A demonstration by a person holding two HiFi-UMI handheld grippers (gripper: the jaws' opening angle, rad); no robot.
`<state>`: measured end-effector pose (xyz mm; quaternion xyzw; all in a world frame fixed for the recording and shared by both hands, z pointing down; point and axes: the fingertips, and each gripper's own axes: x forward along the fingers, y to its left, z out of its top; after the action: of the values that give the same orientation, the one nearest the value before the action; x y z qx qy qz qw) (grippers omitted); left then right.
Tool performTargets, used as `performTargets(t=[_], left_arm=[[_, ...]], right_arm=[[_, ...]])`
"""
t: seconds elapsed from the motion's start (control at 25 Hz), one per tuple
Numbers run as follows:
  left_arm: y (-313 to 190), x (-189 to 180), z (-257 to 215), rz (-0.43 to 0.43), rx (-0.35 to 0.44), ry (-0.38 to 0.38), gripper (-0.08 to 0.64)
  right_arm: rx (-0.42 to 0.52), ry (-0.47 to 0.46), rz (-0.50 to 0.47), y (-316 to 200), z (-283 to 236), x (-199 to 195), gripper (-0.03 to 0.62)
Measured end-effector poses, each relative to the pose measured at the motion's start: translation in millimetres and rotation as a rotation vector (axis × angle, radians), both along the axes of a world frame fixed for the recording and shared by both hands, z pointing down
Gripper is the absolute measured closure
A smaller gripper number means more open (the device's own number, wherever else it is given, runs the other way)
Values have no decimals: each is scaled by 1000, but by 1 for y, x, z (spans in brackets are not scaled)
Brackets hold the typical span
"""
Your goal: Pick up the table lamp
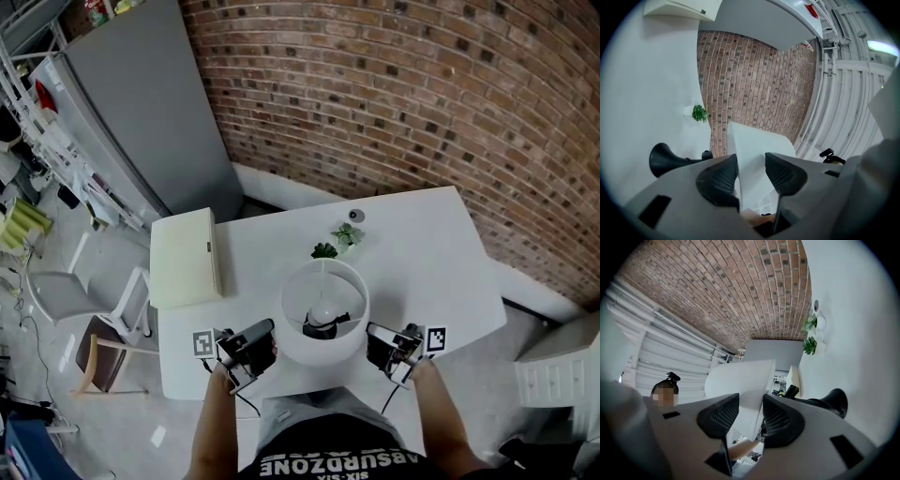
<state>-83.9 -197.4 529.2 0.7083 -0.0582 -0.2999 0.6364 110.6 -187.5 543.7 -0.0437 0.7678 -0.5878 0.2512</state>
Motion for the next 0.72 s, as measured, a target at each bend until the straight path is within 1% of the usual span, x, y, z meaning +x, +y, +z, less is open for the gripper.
performTargets(t=[0.24,0.48,0.72], left_arm=[[0,0,-1,-18,8,0,374],[-1,-1,-10,-25,48,0,377],[0,-2,-15,-33,69,10,377]], right_arm=[[0,27,-7,2,0,-2,437],[21,50,-16,3,-4,-2,434],[42,65,-17,1,-12,-3,433]])
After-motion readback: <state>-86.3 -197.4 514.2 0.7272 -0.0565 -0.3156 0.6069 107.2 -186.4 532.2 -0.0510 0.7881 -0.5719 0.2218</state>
